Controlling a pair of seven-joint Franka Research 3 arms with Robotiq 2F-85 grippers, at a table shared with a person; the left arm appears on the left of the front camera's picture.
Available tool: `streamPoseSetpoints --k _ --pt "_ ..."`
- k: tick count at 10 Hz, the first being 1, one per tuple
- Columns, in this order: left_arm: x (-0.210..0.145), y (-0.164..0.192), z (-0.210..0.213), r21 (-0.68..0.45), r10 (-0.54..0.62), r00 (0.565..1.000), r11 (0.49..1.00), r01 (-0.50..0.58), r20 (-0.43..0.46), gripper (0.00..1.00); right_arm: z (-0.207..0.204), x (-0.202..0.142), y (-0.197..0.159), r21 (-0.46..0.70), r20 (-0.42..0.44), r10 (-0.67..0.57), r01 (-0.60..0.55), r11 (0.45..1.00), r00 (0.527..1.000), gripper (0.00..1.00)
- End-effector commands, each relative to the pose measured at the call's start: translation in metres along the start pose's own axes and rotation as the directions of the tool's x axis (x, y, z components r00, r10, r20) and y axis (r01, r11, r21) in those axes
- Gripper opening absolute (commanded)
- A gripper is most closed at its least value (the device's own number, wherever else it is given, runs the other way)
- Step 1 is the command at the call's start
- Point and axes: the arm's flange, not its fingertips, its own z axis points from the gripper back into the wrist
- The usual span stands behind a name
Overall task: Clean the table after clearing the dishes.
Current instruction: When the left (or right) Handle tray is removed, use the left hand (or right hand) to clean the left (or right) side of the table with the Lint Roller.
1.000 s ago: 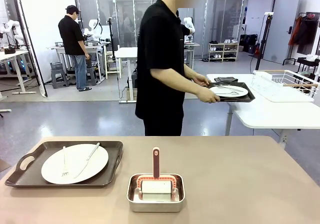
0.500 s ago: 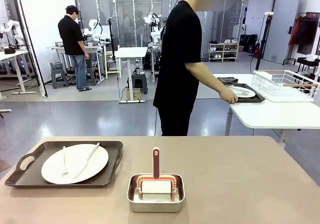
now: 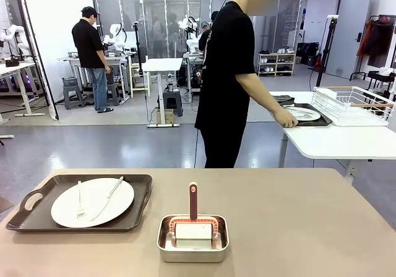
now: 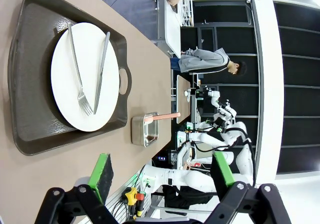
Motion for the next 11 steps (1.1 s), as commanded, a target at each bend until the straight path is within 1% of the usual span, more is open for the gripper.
streamPoseSetpoints --k 1,2,3,4,5,6,7,8,9,10,11 --pt "-0.003 -0.001 0.003 -0.007 -0.009 1.0 1.0 0.009 -0.009 1.0 -0.045 0.058 0.054 -0.162 -0.24 0.087 -0.128 0.979 0.967 1.0" --pt "-0.003 -0.001 0.003 -0.007 -0.009 1.0 1.0 0.009 -0.009 1.0 -0.081 0.084 0.075 -0.199 -0.36 0.124 -0.206 0.958 0.925 1.0" --pt "-0.003 -0.001 0.003 -0.007 -0.009 1.0 1.0 0.009 -0.009 1.0 -0.126 0.105 0.091 -0.211 -0.483 0.16 -0.292 0.933 0.861 1.0" --pt "-0.003 -0.001 0.003 -0.007 -0.009 1.0 1.0 0.009 -0.009 1.0 -0.16 0.117 0.099 -0.227 -0.561 0.169 -0.347 0.91 0.81 1.0" --pt "-0.003 -0.001 0.003 -0.007 -0.009 1.0 1.0 0.009 -0.009 1.0 -0.191 0.126 0.105 -0.225 -0.618 0.191 -0.404 0.887 0.763 1.0" --pt "-0.003 -0.001 0.003 -0.007 -0.009 1.0 1.0 0.009 -0.009 1.0 -0.22 0.135 0.104 -0.272 -0.668 0.194 -0.479 0.835 0.718 1.0" --pt "-0.003 -0.001 0.003 -0.007 -0.009 1.0 1.0 0.009 -0.009 1.0 -0.248 0.146 0.098 -0.264 -0.709 0.202 -0.52 0.812 0.675 1.0" --pt "-0.003 -0.001 0.003 -0.007 -0.009 1.0 1.0 0.009 -0.009 1.0 -0.271 0.153 0.093 -0.26 -0.73 0.216 -0.556 0.79 0.648 1.0" --pt "-0.003 -0.001 0.003 -0.007 -0.009 1.0 1.0 0.009 -0.009 1.0 -0.289 0.156 0.087 -0.29 -0.751 0.201 -0.586 0.757 0.629 1.0" --pt "-0.003 -0.001 0.003 -0.007 -0.009 1.0 1.0 0.009 -0.009 1.0 -0.305 0.154 0.08 -0.289 -0.766 0.201 -0.607 0.74 0.61 1.0" --pt "-0.003 -0.001 0.003 -0.007 -0.009 1.0 1.0 0.009 -0.009 1.0 -0.31 0.151 0.076 -0.304 -0.748 0.223 -0.621 0.723 0.625 1.0"
